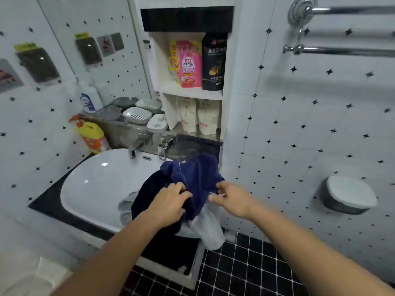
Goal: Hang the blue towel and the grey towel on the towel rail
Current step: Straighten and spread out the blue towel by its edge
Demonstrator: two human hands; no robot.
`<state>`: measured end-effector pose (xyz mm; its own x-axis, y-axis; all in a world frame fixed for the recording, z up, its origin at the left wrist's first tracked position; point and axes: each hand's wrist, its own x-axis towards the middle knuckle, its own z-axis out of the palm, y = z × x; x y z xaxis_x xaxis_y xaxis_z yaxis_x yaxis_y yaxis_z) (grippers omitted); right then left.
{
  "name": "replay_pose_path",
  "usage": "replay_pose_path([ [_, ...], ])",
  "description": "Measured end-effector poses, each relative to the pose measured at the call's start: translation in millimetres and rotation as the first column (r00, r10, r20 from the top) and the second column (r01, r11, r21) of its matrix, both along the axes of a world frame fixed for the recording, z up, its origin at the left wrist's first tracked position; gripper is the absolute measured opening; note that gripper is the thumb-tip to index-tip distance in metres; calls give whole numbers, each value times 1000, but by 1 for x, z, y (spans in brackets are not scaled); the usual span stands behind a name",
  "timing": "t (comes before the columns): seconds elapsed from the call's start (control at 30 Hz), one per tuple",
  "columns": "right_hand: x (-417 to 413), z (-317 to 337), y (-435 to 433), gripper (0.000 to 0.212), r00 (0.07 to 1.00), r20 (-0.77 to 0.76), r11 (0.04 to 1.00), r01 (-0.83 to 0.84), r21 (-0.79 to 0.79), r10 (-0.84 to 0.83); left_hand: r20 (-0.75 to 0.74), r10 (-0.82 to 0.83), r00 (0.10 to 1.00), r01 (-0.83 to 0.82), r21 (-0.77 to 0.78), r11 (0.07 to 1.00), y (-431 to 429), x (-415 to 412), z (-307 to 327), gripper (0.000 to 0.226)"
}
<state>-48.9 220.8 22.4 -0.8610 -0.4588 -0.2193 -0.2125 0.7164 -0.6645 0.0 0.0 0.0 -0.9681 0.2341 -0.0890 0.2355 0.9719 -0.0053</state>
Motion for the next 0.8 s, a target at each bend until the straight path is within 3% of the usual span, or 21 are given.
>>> replay_pose_path([
  [0.13,-24,-26,-30,57,995,86,999,52,14,-53,37,-203,979,206,-246,947,-6,-30,-28,68],
  [0.27,-38,-58,-44,57,979,196,998,52,35,-58,-39,-189,981,166,-331,929,-9,-56,-34,21],
  [0.37,-43,-71,-49,53,980,189,998,55,12,-57,-1,-17,1000,17,-65,998,-4,-74,-24,18],
  [0.47,-45,-58,-53,45,978,190,983,111,-145,-83,-10,54,999,-48,321,946,6,-95,9,14],
  [0.57,-55,-29,-46,33,970,113,902,241,-357,-215,-66,111,992,-52,580,813,24,-108,50,3],
  [0.67,-67,17,-21,4,917,94,767,378,-519,-389,-9,196,981,-104,823,558,47,-121,102,16],
  [0.73,-74,55,-1,4,899,88,698,391,-600,-428,-7,216,976,-82,913,399,64,-130,140,25],
  [0.8,-77,93,20,9,882,74,639,392,-662,-466,-77,205,976,2,939,343,85,-136,178,29],
])
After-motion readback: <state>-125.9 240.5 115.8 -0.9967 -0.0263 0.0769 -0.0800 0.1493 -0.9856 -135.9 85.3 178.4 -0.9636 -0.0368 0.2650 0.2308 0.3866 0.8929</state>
